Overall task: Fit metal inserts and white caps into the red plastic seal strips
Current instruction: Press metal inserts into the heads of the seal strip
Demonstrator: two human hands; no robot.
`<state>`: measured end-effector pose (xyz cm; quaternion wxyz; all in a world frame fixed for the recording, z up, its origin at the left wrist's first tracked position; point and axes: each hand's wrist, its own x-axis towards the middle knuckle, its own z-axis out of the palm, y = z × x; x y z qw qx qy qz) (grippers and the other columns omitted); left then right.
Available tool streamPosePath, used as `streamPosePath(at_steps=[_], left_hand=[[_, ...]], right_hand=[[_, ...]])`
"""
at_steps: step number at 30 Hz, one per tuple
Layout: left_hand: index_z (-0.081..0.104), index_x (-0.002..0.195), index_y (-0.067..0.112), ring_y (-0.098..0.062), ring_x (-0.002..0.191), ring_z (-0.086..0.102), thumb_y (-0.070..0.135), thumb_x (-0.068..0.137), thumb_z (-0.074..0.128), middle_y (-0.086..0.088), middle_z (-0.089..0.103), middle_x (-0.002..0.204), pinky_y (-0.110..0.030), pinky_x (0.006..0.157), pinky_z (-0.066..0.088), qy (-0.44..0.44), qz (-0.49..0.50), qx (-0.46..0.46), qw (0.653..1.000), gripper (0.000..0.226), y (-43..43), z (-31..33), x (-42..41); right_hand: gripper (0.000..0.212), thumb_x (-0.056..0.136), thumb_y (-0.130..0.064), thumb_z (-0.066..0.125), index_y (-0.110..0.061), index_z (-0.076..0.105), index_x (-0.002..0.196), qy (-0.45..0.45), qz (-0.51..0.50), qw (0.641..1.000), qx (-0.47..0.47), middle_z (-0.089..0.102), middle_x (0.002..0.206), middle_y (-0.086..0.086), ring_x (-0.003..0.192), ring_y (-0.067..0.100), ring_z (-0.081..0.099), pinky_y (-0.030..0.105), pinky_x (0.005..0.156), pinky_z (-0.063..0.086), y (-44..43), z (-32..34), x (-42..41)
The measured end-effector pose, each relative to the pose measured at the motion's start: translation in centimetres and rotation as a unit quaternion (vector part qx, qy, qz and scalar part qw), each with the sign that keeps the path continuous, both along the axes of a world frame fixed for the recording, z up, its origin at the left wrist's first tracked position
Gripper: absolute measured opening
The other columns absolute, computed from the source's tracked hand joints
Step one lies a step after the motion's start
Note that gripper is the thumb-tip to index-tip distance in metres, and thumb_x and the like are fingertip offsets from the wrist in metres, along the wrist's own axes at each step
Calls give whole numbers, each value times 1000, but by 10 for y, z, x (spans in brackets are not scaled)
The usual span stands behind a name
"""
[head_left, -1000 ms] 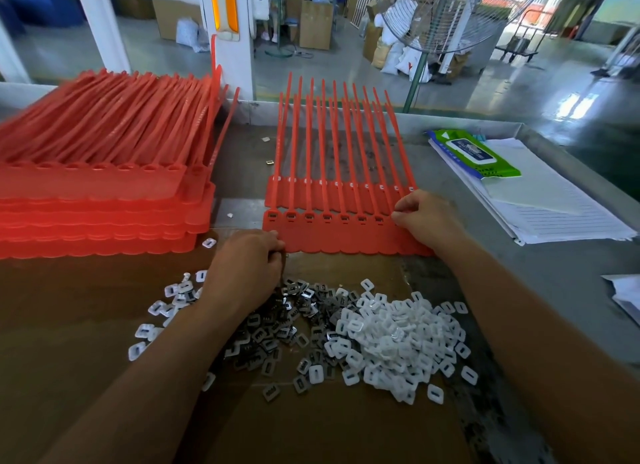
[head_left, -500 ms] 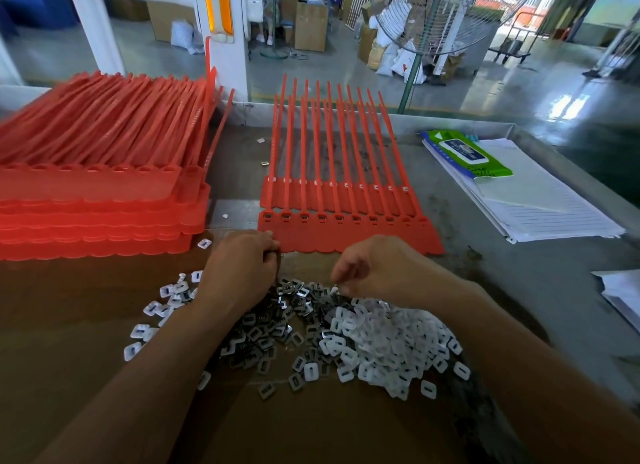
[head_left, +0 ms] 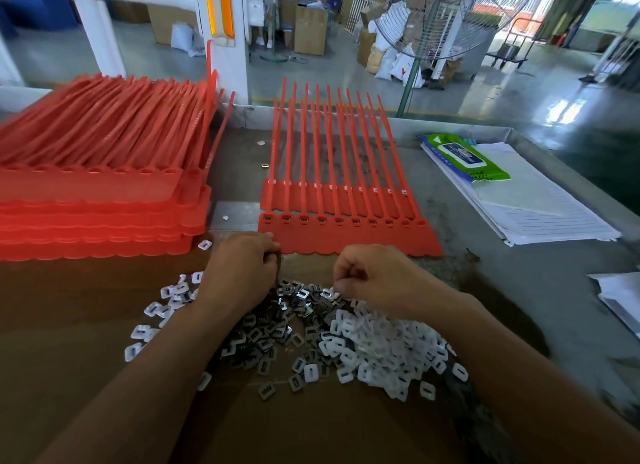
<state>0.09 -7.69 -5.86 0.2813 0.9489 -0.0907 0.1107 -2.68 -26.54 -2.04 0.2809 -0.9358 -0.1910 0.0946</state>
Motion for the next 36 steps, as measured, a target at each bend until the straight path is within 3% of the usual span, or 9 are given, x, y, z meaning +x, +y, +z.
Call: streamPosePath(at_steps=[4,8,12,16,22,27,31,36], left_hand=[[65,108,8,-15,114,52,7,84,51,-4,59,122,-21,97,32,3,0,-2,1000,28,0,0,0],[65,108,8,-16,114,52,7,84,51,-5,59,123,-22,97,33,2,0,1,1000,28,0,0,-1],[65,109,9,-15,114,52,8,84,51,-3,58,124,-22,98,32,2,0,6,1000,28,0,0,-1],[65,109,10,-15,114,52,8,84,51,-3,58,124,-22,98,32,2,0,8,1000,28,1,-1,0],[66,107,8,-15,113,53,7,83,52,-4,60,122,-21,98,31,-6,-2,7,1000,28,1,-1,0],[66,106,8,-14,112,54,6,82,53,-5,61,120,-18,96,31,-11,0,1,1000,27,0,0,0],[66,106,8,-14,111,55,6,82,53,-5,61,119,-20,97,32,-10,0,0,1000,27,0,0,0],[66,106,8,-14,111,55,6,83,53,-4,61,120,-21,98,32,-12,1,-3,1000,27,-1,-1,0]], right_hand=[[19,86,-21,61,-30,52,72,-7,-14,999,31,56,67,-13,55,-8,49,7,52,39,-2,0,-1],[23,80,-10,66,-29,55,71,-4,-16,999,31,57,68,-15,61,-10,52,9,58,45,-5,-1,-3],[18,79,-7,67,-24,62,82,-3,-33,999,42,57,69,-15,61,-15,52,3,59,42,-8,-2,-3],[22,77,-11,71,-29,60,70,-14,-68,996,49,62,66,-14,60,-12,56,3,59,44,-16,0,-1],[26,77,-10,70,-31,59,66,-60,-154,984,62,62,69,-14,66,-4,57,9,64,44,-42,0,16],[30,82,0,62,-26,60,68,-58,-243,962,113,65,73,4,65,13,60,33,73,51,-69,-4,43],[25,82,-4,61,-26,61,68,-96,-305,944,82,65,81,5,80,18,57,35,82,46,-83,-13,66],[18,83,-7,60,-23,63,74,-71,-340,936,63,68,97,13,92,25,58,41,93,45,-89,-23,83]])
